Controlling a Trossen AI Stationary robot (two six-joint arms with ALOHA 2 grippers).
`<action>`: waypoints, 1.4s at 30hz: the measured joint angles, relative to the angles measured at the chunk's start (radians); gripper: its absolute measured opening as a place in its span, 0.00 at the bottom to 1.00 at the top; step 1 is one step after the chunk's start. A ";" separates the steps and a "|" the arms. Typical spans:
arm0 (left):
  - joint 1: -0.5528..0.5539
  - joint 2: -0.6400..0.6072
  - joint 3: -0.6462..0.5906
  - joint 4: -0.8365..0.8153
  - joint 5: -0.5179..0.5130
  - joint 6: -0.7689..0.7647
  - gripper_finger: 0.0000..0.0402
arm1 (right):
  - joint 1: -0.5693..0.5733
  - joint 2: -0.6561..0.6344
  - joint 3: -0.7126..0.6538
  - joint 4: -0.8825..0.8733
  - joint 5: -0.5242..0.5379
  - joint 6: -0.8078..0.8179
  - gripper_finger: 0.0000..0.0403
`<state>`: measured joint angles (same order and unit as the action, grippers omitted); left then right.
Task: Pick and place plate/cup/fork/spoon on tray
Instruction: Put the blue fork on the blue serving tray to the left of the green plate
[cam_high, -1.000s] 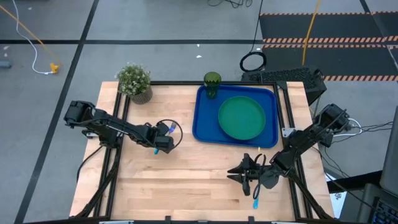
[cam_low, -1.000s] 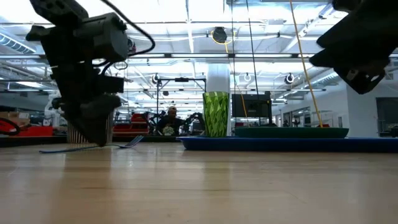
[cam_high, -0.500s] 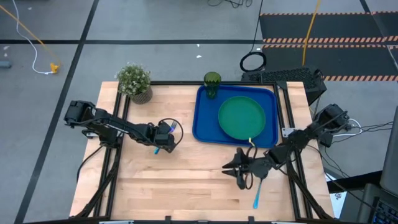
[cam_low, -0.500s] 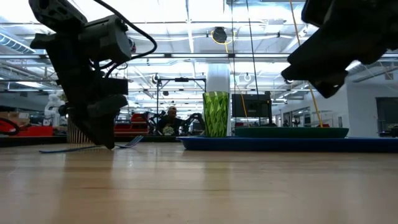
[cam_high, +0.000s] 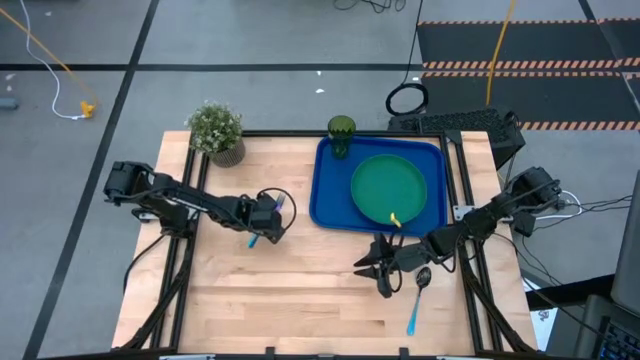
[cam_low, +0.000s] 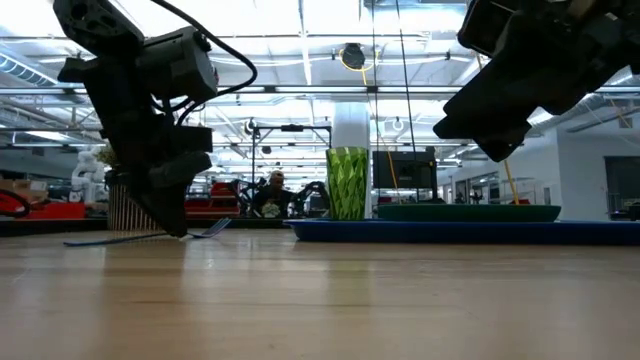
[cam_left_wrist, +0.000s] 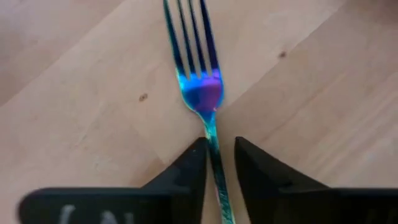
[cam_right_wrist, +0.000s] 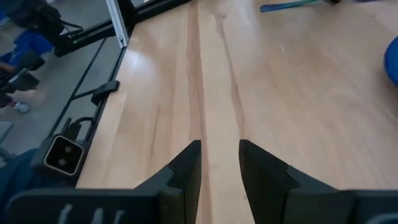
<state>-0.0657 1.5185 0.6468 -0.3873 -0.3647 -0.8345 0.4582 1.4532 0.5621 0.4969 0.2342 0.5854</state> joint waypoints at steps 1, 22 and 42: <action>0.004 0.000 0.000 0.005 0.001 0.008 0.15 | -0.003 0.000 0.000 0.000 -0.005 0.000 0.24; 0.040 -0.015 0.245 0.077 0.050 0.184 0.04 | -0.002 -0.179 0.000 -0.366 -0.056 0.057 0.24; 0.033 0.010 0.514 0.427 -0.165 0.322 0.01 | 0.015 -0.363 -0.001 -0.545 0.122 -0.052 0.24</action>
<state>-0.0331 1.5281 1.1610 0.0400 -0.5298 -0.5123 0.4736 1.0906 0.5612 -0.0481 0.3561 0.5330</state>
